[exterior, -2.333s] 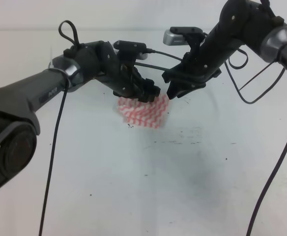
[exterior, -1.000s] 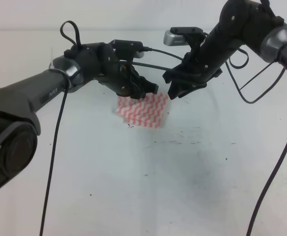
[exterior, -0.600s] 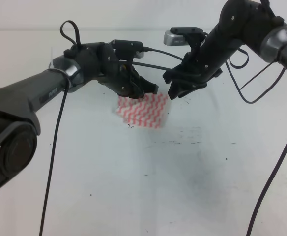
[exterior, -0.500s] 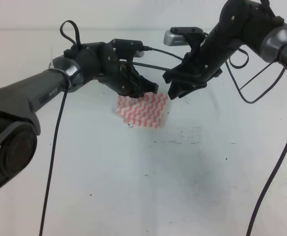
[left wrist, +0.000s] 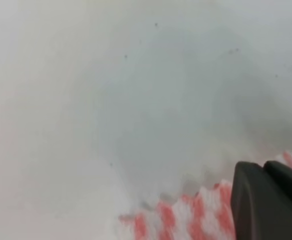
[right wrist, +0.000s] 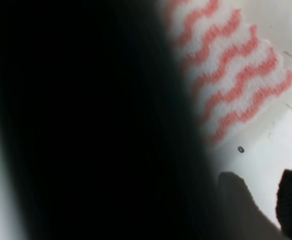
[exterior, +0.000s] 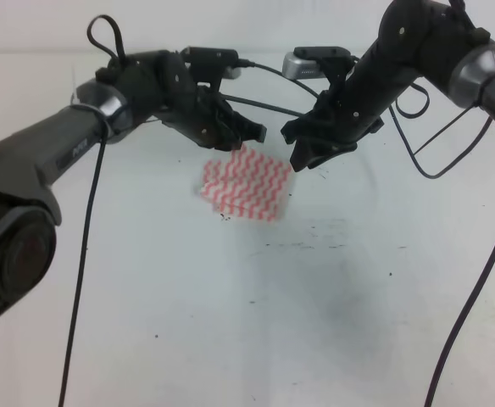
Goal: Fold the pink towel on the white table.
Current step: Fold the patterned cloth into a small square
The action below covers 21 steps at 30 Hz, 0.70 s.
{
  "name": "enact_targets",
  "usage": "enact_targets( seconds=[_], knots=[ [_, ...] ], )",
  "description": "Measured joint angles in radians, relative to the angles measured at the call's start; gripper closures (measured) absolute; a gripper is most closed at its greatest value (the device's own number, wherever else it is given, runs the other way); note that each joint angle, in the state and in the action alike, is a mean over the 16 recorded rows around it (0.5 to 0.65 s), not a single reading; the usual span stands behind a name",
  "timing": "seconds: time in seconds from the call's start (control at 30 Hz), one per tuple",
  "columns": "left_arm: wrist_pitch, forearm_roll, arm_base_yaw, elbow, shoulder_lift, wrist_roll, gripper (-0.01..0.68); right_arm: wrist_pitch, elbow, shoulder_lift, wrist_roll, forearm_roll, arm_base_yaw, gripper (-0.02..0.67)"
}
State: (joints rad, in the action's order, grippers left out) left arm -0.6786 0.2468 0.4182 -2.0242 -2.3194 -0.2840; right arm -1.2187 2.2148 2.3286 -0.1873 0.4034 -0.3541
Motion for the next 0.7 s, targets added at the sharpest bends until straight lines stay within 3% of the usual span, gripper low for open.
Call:
enact_targets(
  seconds=[0.7],
  knots=[
    [-0.053, -0.14, -0.005, -0.024, -0.001, 0.073, 0.677, 0.0, 0.0, 0.001, -0.029, 0.033, -0.001, 0.474]
  ],
)
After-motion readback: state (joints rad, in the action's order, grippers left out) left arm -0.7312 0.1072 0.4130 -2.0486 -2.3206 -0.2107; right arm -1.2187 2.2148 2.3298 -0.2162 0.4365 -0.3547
